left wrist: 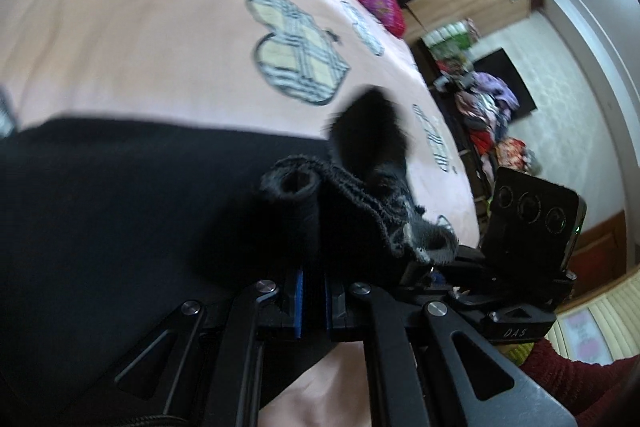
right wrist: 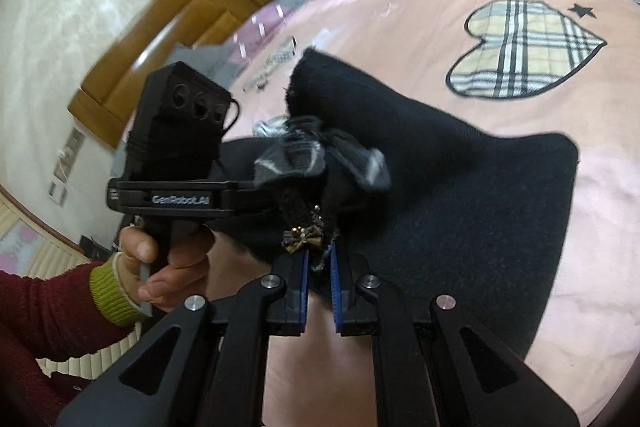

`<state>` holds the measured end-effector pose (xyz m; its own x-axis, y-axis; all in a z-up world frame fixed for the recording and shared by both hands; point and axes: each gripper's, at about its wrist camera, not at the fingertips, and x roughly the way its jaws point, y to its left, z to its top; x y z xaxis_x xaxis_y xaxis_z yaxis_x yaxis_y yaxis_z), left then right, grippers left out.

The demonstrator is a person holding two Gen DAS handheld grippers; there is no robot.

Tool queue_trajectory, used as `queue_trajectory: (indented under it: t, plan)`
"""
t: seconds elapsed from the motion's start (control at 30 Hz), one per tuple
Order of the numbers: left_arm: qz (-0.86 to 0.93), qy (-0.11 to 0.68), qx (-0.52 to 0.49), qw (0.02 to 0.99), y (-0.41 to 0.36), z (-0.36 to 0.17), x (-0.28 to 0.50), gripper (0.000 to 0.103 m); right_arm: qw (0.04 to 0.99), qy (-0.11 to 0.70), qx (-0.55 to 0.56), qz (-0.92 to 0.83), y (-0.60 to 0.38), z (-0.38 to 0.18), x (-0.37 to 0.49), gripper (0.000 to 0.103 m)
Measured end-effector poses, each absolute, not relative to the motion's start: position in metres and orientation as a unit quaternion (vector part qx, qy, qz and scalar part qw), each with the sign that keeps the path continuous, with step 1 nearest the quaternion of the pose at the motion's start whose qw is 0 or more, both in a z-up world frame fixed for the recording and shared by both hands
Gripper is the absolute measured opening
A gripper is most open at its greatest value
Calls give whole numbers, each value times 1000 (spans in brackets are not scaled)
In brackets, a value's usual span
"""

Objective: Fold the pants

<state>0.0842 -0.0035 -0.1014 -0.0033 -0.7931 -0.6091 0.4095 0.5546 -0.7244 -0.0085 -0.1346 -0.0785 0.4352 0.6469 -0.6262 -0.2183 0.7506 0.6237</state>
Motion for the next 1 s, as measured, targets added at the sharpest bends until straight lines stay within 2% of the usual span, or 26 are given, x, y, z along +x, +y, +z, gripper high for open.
queue_trajectory:
  t: [0.13, 0.23, 0.4, 0.57, 0.6, 0.73, 0.87, 1.0]
  plan:
    - [-415, 554, -190, 696, 14, -104, 76, 7, 806, 480, 222, 266, -127, -84, -4, 13]
    - [-394, 550, -199, 709, 26, -102, 72, 8, 803, 487, 218, 267, -125, -84, -3, 19]
    - [-334, 539, -212, 744, 53, -89, 60, 17, 793, 489, 218, 290, -117, -76, -4, 55]
    - [-275, 518, -250, 770, 95, -75, 39, 51, 786, 495, 199, 312, -98, -59, 3, 57]
    - [-267, 515, -261, 772, 104, -74, 36, 54, 786, 493, 197, 317, -96, -55, 5, 57]
    - [-225, 499, -296, 783, 145, -67, 20, 57, 784, 489, 186, 334, -77, -43, 22, 57]
    - [-168, 480, -330, 795, 192, -61, 4, 65, 779, 485, 170, 359, -50, -36, 39, 57]
    - [-124, 478, -368, 788, 232, -63, -6, 67, 771, 486, 150, 382, -19, -34, 59, 57]
